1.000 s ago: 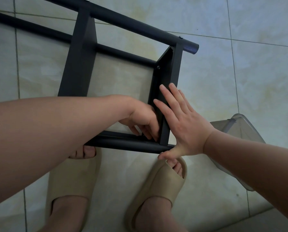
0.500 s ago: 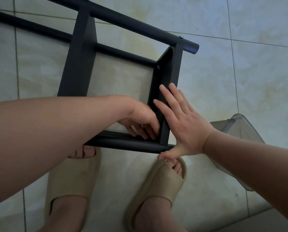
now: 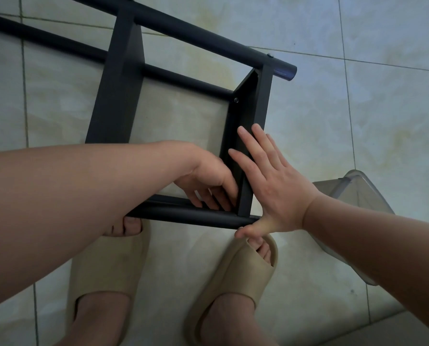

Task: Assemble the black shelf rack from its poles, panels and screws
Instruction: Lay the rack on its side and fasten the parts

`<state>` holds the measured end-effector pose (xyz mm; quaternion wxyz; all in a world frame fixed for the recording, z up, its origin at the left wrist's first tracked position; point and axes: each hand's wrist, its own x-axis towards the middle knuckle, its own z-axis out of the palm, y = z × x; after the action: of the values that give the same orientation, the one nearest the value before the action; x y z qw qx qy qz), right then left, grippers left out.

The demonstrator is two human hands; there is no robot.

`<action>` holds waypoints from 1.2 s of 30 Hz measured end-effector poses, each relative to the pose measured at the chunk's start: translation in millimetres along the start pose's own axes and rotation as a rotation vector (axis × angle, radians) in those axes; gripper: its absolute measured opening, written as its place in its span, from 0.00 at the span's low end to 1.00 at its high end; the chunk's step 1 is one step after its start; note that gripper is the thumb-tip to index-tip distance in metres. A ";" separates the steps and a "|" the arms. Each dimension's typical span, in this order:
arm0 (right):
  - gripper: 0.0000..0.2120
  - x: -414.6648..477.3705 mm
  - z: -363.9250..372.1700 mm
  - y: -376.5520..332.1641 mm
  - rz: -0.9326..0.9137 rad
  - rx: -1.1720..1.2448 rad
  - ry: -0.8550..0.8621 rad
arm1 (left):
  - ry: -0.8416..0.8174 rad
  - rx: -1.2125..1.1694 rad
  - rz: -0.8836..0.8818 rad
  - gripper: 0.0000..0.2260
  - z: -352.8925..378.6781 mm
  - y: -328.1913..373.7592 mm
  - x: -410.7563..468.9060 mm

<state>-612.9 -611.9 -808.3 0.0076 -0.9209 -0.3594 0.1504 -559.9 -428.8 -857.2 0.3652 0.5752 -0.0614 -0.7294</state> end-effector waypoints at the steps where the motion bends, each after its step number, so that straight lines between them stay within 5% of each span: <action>1: 0.64 -0.1 -0.1 -0.2 0.000 0.004 0.001 | 0.005 0.007 0.005 0.04 1.4 0.2 1.2; 9: 0.64 0.2 -0.4 -0.1 -0.002 0.011 0.003 | 0.003 0.003 0.035 0.13 -0.3 6.0 -0.7; 19: 0.64 -0.1 0.5 -0.1 -0.002 0.002 0.009 | 0.004 -0.002 -0.007 0.04 1.5 2.9 2.3; 25: 0.64 -0.1 1.0 0.2 -0.004 0.002 0.010 | -0.019 -0.002 0.024 0.14 -0.2 6.6 -1.0; 32: 0.64 0.1 -0.9 -0.1 0.002 0.003 -0.003 | 0.033 0.065 0.005 0.03 3.0 4.5 0.4; 36: 0.64 -0.1 -0.9 -0.6 0.004 0.003 -0.002 | 0.026 0.014 0.022 0.06 2.6 4.5 1.9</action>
<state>-613.1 -611.4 -807.3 0.0085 -0.9215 -0.3575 0.1518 -560.3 -434.1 -855.5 0.3699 0.5866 -0.0680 -0.7172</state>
